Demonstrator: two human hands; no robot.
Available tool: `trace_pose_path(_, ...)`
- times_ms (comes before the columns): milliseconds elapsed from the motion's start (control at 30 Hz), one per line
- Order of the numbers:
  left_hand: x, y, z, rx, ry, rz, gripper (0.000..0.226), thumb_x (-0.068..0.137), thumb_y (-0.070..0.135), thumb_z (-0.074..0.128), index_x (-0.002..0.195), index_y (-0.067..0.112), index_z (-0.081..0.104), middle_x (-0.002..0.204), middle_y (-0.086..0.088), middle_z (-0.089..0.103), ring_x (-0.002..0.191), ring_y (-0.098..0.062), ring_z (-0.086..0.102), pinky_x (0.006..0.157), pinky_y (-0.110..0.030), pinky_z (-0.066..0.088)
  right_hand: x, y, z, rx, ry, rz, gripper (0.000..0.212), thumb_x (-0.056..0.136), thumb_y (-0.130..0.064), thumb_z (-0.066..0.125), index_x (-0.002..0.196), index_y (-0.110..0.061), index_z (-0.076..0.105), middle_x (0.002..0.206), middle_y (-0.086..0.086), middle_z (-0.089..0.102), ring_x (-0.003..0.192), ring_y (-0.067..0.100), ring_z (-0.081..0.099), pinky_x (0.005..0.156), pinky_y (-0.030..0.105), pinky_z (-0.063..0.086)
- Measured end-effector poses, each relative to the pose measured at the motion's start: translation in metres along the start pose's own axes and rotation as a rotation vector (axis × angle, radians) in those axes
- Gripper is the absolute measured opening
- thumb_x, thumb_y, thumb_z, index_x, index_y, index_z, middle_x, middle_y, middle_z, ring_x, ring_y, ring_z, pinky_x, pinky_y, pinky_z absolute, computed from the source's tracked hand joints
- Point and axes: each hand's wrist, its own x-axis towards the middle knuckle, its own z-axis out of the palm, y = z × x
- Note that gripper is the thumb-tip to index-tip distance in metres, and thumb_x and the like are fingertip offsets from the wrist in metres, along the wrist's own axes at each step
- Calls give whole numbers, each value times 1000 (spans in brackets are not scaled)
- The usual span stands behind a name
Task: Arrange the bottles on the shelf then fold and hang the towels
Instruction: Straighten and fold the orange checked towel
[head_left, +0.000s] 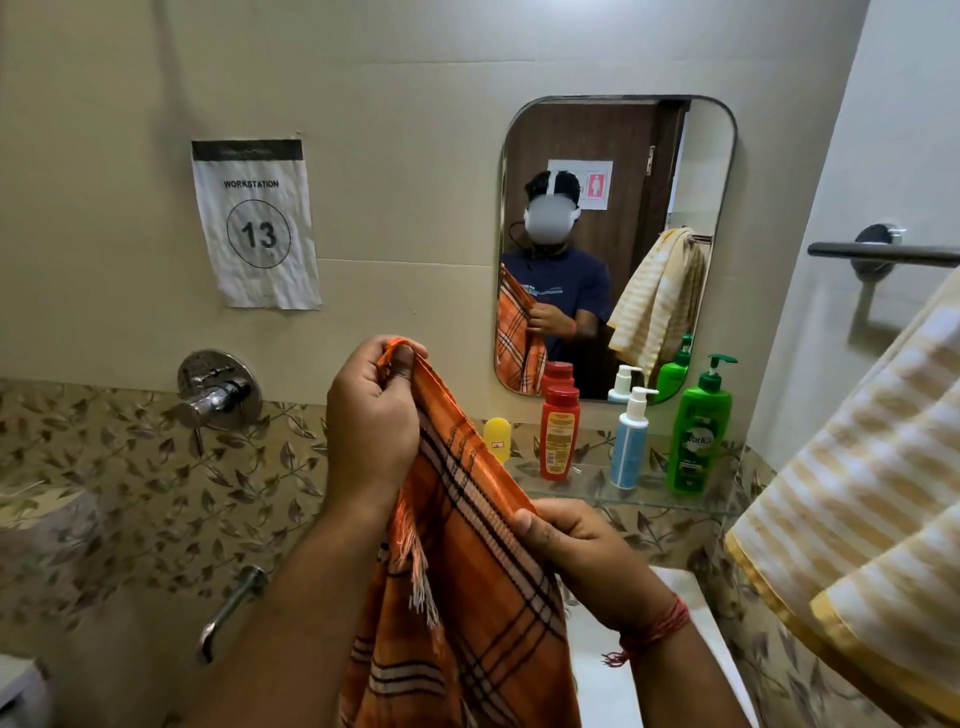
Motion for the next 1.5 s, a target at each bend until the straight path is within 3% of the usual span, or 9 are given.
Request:
trace_pose_path(133, 5, -2, -1, -16, 43, -18, 19, 104, 30, 51, 94, 28, 68, 79, 7, 66, 65, -3, 60, 52, -12, 45, 4, 9, 0, -78, 47, -58, 52, 87, -66, 51, 100, -21, 72, 90, -2, 70, 87, 16, 67, 77, 28, 53)
trace_pose_path(300, 9, 1, -5, -25, 65, -5, 19, 104, 32, 51, 96, 28, 68, 81, 8, 66, 70, -5, 61, 57, -15, 47, 9, 26, -3, -312, 429, -284, 62, 90, -71, 41, 78, -15, 64, 76, 0, 58, 69, 14, 56, 62, 31, 48)
trace_pose_path(433, 12, 3, -5, -28, 81, 12, 19, 104, 29, 52, 95, 27, 68, 80, 10, 65, 69, -3, 59, 54, -7, 43, 5, 27, -5, -338, 195, -138, 65, 88, -69, 49, 94, -8, 69, 89, 11, 66, 86, 27, 63, 77, 52, 51)
trace_pose_path(700, 13, -2, -3, -12, 94, 5, 18, 104, 31, 52, 97, 27, 69, 81, 8, 66, 69, -5, 59, 54, -12, 44, -1, 19, -18, -433, 117, -40, 71, 86, -76, 41, 99, -12, 69, 94, 7, 67, 91, 23, 63, 84, 52, 51)
trace_pose_path(867, 13, -9, 0, -24, 81, -18, 19, 104, 31, 52, 96, 30, 69, 81, 8, 65, 69, -8, 58, 56, -18, 42, -13, 36, -25, -134, -119, 135, 45, 95, -41, 56, 120, -4, 65, 119, 20, 65, 113, 27, 62, 100, 46, 48)
trace_pose_path(1033, 16, -9, -3, -17, 109, -21, 20, 104, 33, 52, 96, 28, 69, 84, 5, 68, 73, -12, 62, 62, -27, 50, -19, 50, -25, 112, 172, 127, 56, 86, -58, 63, 102, -5, 70, 92, 12, 67, 88, 27, 63, 79, 40, 49)
trace_pose_path(1267, 13, -9, -8, -21, 170, -72, 20, 106, 34, 47, 101, 29, 65, 85, 11, 66, 74, -5, 61, 59, -18, 46, -12, 42, -34, -365, 390, -37, 72, 81, -81, 40, 80, -12, 61, 75, 2, 55, 70, 18, 56, 66, 29, 45)
trace_pose_path(1367, 4, -10, -8, 2, 27, -56, 24, 102, 43, 50, 107, 25, 65, 93, 11, 67, 85, -3, 63, 70, -18, 49, -5, 17, -25, -532, 415, -195, 51, 90, -69, 35, 74, -24, 54, 74, -9, 53, 70, 8, 51, 62, 19, 40)
trace_pose_path(1500, -21, -17, -5, 7, -541, 37, 66, 70, 87, 49, 116, 40, 56, 104, 8, 70, 87, -2, 69, 67, -13, 53, 5, -12, -13, -653, 356, -294, 27, 94, -53, 34, 77, -37, 48, 75, -17, 49, 72, 0, 49, 63, 13, 39)
